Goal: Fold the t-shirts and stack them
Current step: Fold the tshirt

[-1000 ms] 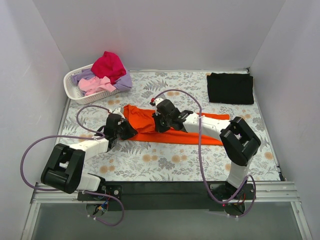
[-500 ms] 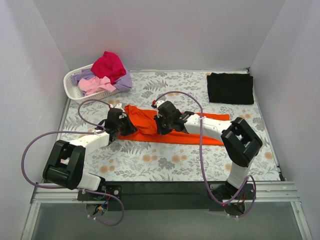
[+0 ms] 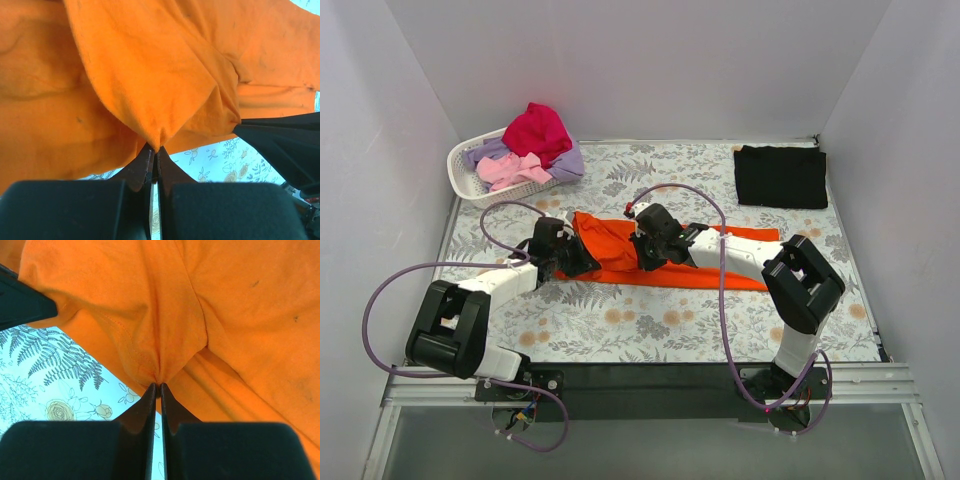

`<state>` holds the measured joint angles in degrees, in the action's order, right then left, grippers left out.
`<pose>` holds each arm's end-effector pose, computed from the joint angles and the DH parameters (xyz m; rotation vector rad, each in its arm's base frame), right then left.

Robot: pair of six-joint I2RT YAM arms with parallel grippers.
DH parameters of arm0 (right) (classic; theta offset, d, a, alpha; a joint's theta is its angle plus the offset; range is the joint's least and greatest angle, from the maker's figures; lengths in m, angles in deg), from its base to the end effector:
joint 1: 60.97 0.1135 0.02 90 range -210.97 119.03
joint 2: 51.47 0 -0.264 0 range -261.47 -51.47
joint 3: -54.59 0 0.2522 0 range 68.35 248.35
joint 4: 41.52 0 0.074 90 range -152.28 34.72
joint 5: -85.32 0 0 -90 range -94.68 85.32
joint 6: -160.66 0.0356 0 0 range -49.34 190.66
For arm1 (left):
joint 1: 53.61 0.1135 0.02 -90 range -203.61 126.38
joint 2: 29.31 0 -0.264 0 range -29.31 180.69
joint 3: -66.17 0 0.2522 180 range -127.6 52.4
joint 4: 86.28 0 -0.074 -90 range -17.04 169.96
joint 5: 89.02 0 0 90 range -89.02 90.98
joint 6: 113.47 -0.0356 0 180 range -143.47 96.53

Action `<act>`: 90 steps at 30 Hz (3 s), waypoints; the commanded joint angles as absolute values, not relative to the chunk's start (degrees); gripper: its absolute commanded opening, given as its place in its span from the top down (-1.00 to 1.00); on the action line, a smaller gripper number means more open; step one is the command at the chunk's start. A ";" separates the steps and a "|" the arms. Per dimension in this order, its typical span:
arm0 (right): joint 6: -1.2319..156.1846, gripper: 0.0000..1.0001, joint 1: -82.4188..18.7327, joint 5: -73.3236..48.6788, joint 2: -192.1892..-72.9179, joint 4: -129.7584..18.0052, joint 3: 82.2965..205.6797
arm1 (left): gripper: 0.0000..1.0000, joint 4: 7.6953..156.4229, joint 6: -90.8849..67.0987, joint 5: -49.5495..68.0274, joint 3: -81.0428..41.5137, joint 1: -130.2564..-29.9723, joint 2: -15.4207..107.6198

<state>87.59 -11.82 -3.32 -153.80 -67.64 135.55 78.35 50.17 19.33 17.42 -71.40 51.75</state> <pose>0.2526 0.2909 0.1987 -0.6721 2.3681 0.4976 0.2486 -0.0915 0.1598 -1.0973 2.4248 -1.0356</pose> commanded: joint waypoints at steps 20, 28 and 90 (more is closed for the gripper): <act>84.81 0.97 -11.58 -4.24 -153.86 -68.99 134.89 | 0.67 68.18 49.56 12.14 11.62 -71.11 52.61; 84.72 0.86 -11.58 -2.31 -153.69 -69.78 134.97 | -0.01 64.84 49.56 9.25 10.31 -71.11 49.19; 101.42 -0.27 -18.72 -4.24 -127.58 -71.28 104.65 | -0.93 77.76 45.44 11.61 -42.41 -73.47 108.06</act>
